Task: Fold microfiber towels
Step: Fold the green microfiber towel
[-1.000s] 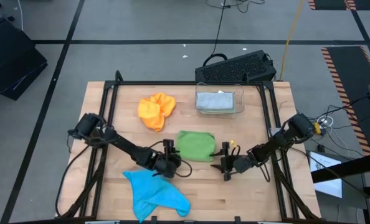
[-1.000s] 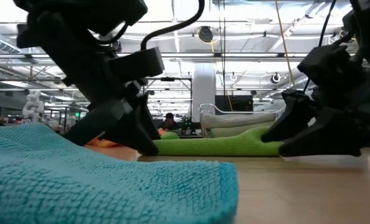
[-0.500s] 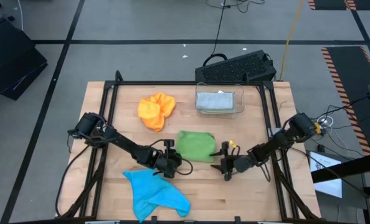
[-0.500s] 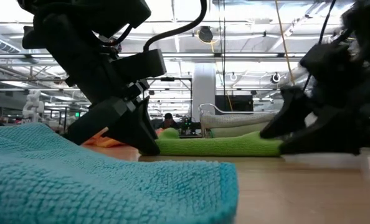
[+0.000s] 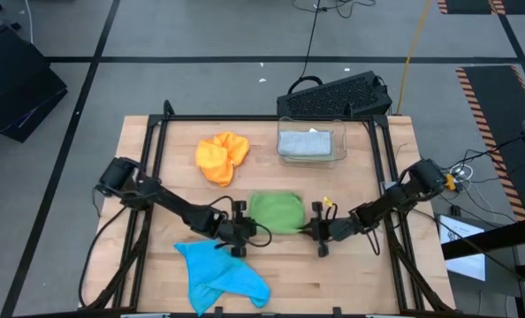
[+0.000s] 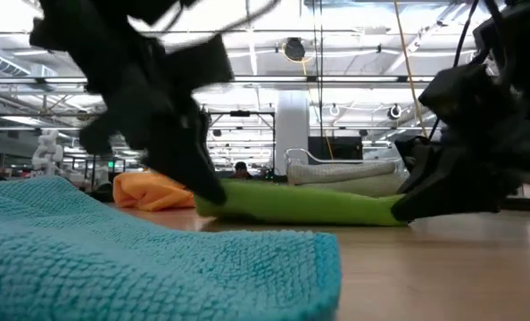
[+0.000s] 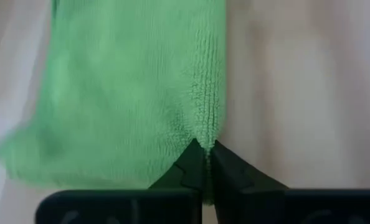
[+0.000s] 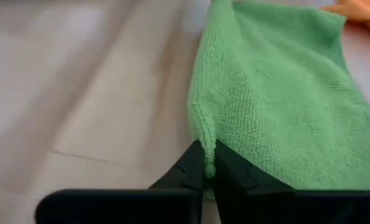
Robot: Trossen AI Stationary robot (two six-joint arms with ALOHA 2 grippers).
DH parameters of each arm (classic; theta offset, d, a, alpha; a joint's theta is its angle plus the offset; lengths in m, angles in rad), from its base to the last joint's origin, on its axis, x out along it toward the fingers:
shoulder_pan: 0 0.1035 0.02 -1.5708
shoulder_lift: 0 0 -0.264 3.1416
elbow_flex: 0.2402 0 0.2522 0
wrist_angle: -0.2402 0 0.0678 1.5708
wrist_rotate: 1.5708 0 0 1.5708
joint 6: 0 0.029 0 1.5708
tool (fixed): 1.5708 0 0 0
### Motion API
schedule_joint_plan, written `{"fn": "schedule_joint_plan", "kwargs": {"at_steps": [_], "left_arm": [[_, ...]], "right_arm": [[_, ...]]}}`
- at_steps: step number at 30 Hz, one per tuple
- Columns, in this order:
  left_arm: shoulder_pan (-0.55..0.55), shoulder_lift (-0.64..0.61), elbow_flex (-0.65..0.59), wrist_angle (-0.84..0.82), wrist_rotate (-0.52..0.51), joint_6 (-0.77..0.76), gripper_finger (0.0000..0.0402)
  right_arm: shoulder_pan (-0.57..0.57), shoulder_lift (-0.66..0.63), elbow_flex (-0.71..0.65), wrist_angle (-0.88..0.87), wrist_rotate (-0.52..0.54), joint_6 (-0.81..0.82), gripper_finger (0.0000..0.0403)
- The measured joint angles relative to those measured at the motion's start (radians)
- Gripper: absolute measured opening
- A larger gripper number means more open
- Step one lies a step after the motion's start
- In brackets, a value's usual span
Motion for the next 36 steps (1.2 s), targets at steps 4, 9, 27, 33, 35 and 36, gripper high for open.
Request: {"fn": "schedule_joint_plan", "kwargs": {"at_steps": [4,9,27,33,35,36], "left_arm": [[-0.014,-0.068,0.0,-0.001,0.055,-0.01,0.0025],[-0.012,-0.142,0.003,-0.033,0.055,0.026,0.0009],[0.199,-0.142,0.001,-0.164,0.084,-0.011,0.0007],[0.245,-0.137,-0.009,-0.139,0.073,-0.01,0.0028],[0.263,-0.134,-0.015,-0.14,0.056,-0.01,0.0044],[0.272,-0.134,-0.017,-0.138,0.051,-0.012,0.0051]], "right_arm": [[-0.001,-0.071,0.0,0.003,-0.061,0.022,0.0016],[-0.03,-0.183,0.0,-0.033,-0.087,0.037,0.0005],[-0.301,-0.267,0.0,-0.203,-0.19,0.169,0.0012],[-0.372,-0.263,0.0,-0.2,-0.18,0.213,0.0011],[-0.395,-0.262,0.0,-0.2,-0.162,0.211,0.0016],[-0.406,-0.26,0.0,-0.195,-0.161,0.205,0.0019]]}}
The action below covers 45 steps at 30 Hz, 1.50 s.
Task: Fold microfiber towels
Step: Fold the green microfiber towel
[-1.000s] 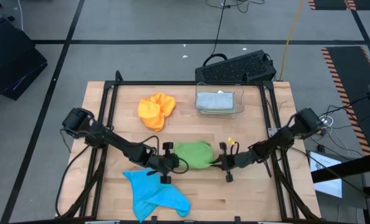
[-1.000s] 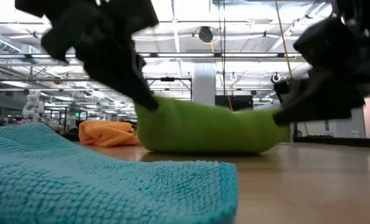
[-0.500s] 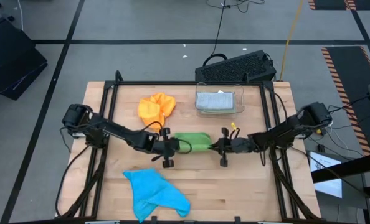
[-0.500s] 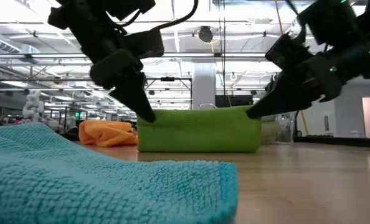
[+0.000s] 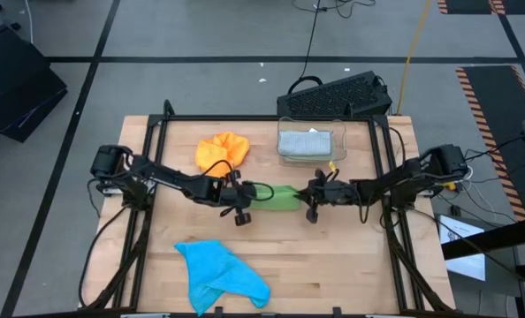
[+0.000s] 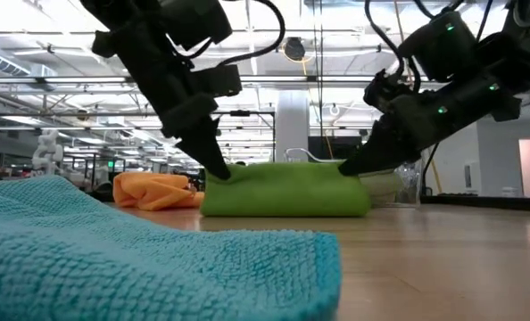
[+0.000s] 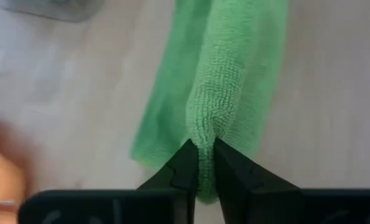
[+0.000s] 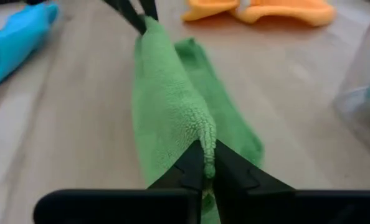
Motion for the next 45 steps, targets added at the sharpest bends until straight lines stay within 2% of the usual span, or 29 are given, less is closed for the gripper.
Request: {"fn": "schedule_joint_plan", "kwargs": {"at_steps": [6,17,24,27,37,45], "left_arm": [[0.036,0.005,-0.013,0.004,-0.063,0.005,0.009],[0.029,-0.006,0.036,0.059,-0.074,0.056,0.0156],[-0.019,-0.003,0.042,0.21,-0.132,0.162,0.0159],[-0.032,0.024,0.022,0.297,-0.116,0.208,0.0159],[0.014,0.201,0.009,0.281,-0.126,0.19,0.0159],[0.021,0.174,0.01,0.261,-0.09,0.183,0.0159]], "right_arm": [[-0.041,0.003,0.0,-0.013,0.001,-0.018,0.0036],[-0.054,0.003,0.0,-0.014,0.071,-0.017,0.0086],[-0.055,0.003,0.0,-0.015,0.134,-0.02,0.0116],[-0.055,0.003,0.0,0.003,0.13,-0.038,0.0118],[0.002,-0.006,0.0,0.094,0.048,-0.125,0.0118],[0.071,0.009,0.0,0.023,0.049,-0.217,0.0128]]}}
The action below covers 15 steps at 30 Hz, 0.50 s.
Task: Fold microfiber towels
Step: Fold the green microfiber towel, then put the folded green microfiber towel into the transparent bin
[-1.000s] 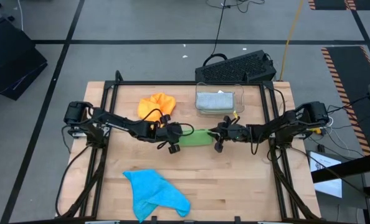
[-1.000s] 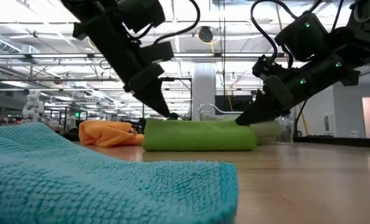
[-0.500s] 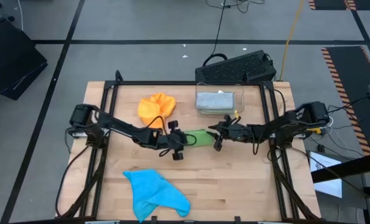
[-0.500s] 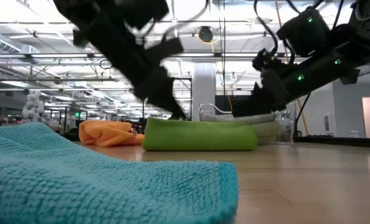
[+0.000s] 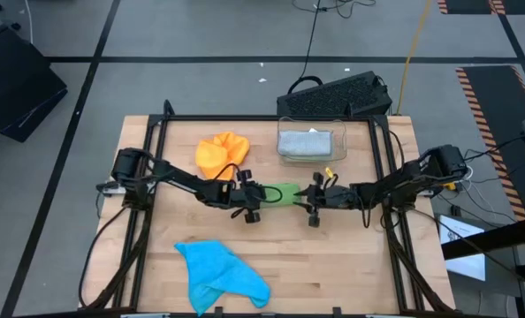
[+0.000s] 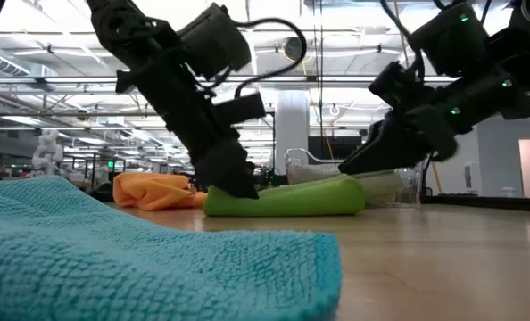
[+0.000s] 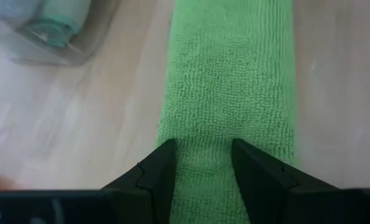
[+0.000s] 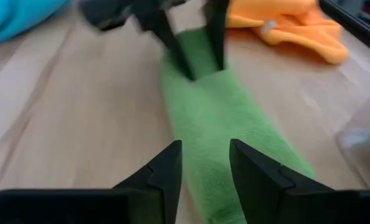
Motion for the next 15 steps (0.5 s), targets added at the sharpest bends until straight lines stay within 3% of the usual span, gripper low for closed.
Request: {"fn": "schedule_joint_plan", "kwargs": {"at_steps": [9,15], "left_arm": [[-0.052,-0.148,-0.001,-0.076,-0.004,0.001,0.0159],[-0.134,-0.125,0.0,-0.032,-0.013,0.051,0.0159]], "right_arm": [[0.073,0.029,0.006,-0.019,0.006,-0.209,0.0195],[0.037,0.042,0.007,-0.005,-0.014,-0.306,0.0221]]}}
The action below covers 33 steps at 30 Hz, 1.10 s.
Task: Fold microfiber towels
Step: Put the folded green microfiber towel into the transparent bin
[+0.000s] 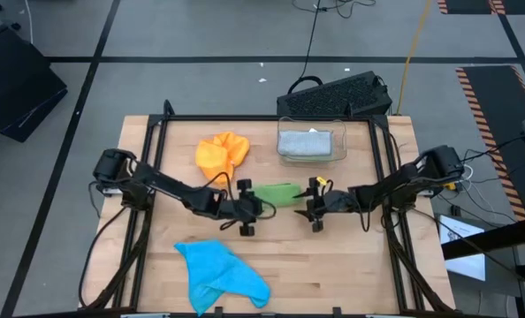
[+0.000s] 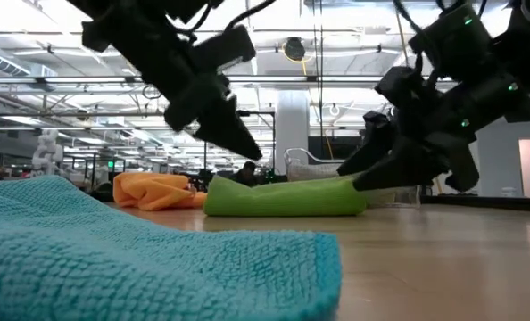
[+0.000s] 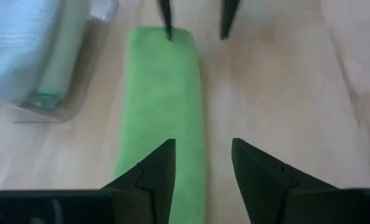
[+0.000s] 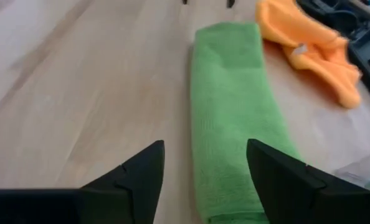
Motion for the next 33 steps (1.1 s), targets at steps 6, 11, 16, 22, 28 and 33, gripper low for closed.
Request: {"fn": "schedule_joint_plan", "kwargs": {"at_steps": [6,11,16,22,28,33], "left_arm": [[-0.031,0.063,-0.002,-0.032,-0.056,-0.012,0.0163],[-0.032,0.073,-0.002,-0.121,-0.123,-0.034,0.0198],[-0.017,0.073,-0.002,-0.156,-0.12,0.021,0.0237],[0.019,0.073,-0.001,-0.173,-0.102,0.063,0.0259],[0.048,0.086,-0.019,-0.154,-0.039,0.03,0.0247],[0.065,0.082,-0.068,-0.075,-0.025,0.03,0.0214]], "right_arm": [[-0.057,0.09,0.002,0.087,-0.064,-0.054,0.0233],[-0.106,0.167,0.011,0.122,-0.061,-0.013,0.0234],[-0.156,0.207,0.02,0.135,-0.089,0.088,0.0234],[-0.195,0.209,0.02,0.12,-0.155,0.109,0.0225],[-0.213,0.209,0.02,0.099,-0.169,0.14,0.0165],[-0.216,0.209,0.02,0.097,-0.16,0.151,0.0104]]}}
